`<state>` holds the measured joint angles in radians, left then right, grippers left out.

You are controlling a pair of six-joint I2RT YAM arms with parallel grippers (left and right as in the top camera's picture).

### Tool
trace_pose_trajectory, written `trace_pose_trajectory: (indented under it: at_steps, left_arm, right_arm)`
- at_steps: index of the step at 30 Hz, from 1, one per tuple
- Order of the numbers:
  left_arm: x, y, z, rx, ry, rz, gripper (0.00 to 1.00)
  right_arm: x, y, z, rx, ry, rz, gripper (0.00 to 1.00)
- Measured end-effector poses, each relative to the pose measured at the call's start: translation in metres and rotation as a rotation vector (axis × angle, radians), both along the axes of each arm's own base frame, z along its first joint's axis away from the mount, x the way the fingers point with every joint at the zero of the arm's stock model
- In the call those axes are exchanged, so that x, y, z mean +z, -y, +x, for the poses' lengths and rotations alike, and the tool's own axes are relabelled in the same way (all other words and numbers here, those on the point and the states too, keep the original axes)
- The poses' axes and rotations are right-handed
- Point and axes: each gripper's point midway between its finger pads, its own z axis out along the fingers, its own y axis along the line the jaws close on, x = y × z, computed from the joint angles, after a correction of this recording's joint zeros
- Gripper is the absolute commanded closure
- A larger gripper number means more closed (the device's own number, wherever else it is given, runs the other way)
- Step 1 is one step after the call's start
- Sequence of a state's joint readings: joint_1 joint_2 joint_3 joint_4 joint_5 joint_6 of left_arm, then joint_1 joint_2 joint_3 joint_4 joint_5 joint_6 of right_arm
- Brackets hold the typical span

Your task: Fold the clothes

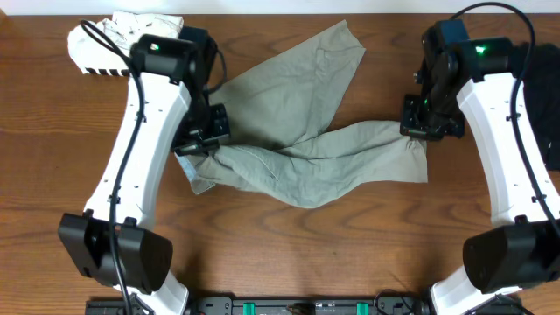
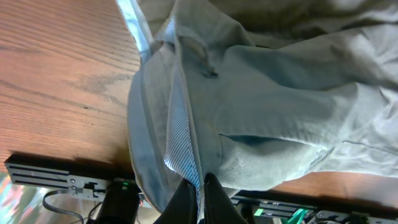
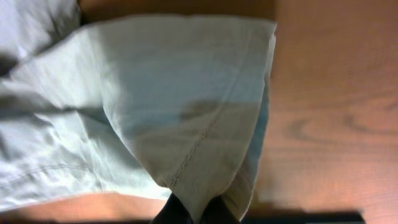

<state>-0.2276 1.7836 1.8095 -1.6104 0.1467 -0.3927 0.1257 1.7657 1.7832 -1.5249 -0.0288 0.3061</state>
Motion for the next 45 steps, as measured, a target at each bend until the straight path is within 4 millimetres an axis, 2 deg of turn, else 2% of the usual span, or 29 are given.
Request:
trace_pose_trajectory:
  at_steps: [4,12,16,19,23,27,33,39,43,45]
  left_arm:
    - [0.010,0.004,-0.005,-0.007,0.034,-0.008,0.94]
    - [0.063,0.006,-0.031,-0.001,0.226,-0.059,0.94]
    - [0.081,0.008,-0.045,-0.007,0.298,-0.084,0.94]
    - [0.090,0.009,-0.052,-0.006,0.332,-0.098,0.94]
    - [0.094,0.013,-0.060,-0.017,0.344,-0.112,0.94]
    - [0.086,0.023,-0.075,-0.042,0.309,-0.125,0.94]
    - [0.075,0.041,-0.100,-0.082,0.260,-0.139,0.94]
    - [0.089,0.052,-0.124,-0.104,0.303,-0.190,0.94]
    - [0.099,0.046,-0.133,-0.072,0.354,-0.212,0.94]
    - [0.102,0.041,-0.133,-0.052,0.379,-0.205,0.94]
  right_arm:
    - [0.011,-0.001,0.010,-0.001,0.081,0.007,0.99]
    - [0.031,0.000,0.007,-0.001,0.156,0.014,0.99]
    - [0.044,0.001,0.000,-0.007,0.188,0.016,0.99]
    - [0.059,0.006,-0.017,-0.021,0.206,0.007,0.99]
    - [0.078,0.011,-0.037,-0.031,0.242,0.002,0.99]
    - [0.091,0.015,-0.054,-0.035,0.274,-0.006,0.99]
    - [0.101,0.019,-0.072,-0.047,0.288,-0.012,0.99]
    - [0.117,0.027,-0.088,-0.097,0.357,-0.029,0.99]
    - [0.135,0.029,-0.091,-0.102,0.454,-0.019,0.99]
    - [0.143,0.028,-0.087,-0.098,0.509,-0.011,0.99]
